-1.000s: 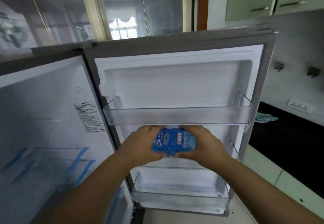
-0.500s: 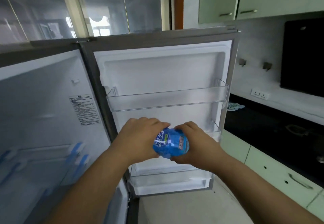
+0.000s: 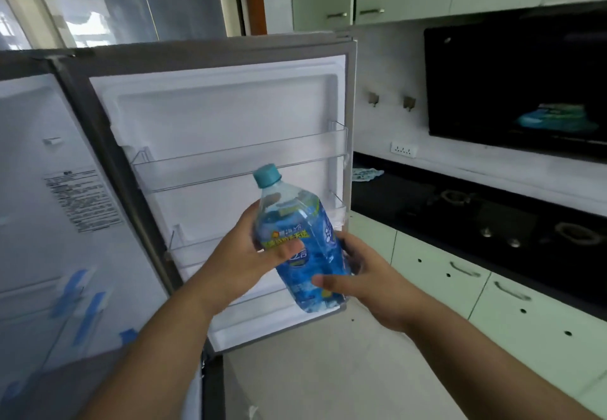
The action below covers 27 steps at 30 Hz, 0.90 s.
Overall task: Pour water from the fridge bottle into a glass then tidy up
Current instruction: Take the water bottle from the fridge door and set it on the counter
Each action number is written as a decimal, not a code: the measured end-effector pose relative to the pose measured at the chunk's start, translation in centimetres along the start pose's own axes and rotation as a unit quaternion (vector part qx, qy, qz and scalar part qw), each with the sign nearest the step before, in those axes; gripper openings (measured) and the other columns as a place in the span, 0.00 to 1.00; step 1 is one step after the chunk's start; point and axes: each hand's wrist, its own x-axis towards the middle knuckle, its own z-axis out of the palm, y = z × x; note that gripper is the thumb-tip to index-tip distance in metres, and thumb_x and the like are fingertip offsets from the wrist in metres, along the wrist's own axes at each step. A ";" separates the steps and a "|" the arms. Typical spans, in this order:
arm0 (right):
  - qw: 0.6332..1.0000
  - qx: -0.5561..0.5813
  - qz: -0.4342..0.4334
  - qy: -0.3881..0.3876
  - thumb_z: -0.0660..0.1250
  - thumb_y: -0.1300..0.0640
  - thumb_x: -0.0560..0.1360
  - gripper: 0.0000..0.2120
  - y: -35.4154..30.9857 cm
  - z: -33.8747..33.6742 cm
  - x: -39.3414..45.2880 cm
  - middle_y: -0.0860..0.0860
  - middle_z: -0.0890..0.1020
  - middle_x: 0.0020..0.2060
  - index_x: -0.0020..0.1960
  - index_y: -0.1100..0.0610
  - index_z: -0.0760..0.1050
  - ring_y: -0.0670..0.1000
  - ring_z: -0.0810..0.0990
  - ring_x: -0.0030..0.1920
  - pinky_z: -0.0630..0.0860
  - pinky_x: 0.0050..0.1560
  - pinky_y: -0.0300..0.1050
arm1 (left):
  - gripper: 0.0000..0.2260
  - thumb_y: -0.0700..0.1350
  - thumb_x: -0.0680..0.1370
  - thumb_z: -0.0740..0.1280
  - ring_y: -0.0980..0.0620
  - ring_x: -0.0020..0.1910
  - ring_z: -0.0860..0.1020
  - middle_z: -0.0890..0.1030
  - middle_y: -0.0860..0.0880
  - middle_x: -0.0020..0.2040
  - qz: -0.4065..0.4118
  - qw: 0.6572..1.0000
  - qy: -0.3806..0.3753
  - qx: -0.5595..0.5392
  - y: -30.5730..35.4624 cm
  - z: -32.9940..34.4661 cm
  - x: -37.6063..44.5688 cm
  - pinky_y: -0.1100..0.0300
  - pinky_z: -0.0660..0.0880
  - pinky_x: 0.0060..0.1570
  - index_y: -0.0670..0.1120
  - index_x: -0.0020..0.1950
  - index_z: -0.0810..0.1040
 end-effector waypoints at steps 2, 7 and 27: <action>1.000 -0.025 0.002 0.004 0.79 0.62 0.72 0.33 0.5 -0.7 -0.6 0.50 0.80 0.66 0.72 0.44 0.73 0.50 0.82 0.65 0.79 0.64 0.60 | 0.39 0.59 0.62 0.85 0.48 0.62 0.83 0.84 0.53 0.62 0.017 0.998 0.011 0.055 0.1 1.1 0.2 0.46 0.82 0.58 0.57 0.70 0.74; 0.990 -0.136 -0.005 0.034 0.79 0.56 0.73 0.35 0.1 -2.3 -1.5 0.39 0.79 0.64 0.72 0.36 0.68 0.41 0.75 0.68 0.83 0.59 0.54 | 0.39 0.59 0.63 0.83 0.55 0.62 0.82 0.83 0.61 0.62 0.030 0.988 0.009 0.150 0.4 3.9 0.9 0.49 0.84 0.57 0.63 0.72 0.73; 0.910 -0.135 0.080 0.385 0.82 0.59 0.69 0.34 4.9 -16.5 -21.4 0.37 0.81 0.61 0.69 0.43 0.70 0.41 0.77 0.67 0.83 0.58 0.50 | 0.38 0.58 0.66 0.83 0.56 0.61 0.83 0.83 0.59 0.62 0.091 0.948 -0.295 0.077 -1.3 30.1 5.1 0.48 0.84 0.57 0.60 0.73 0.73</action>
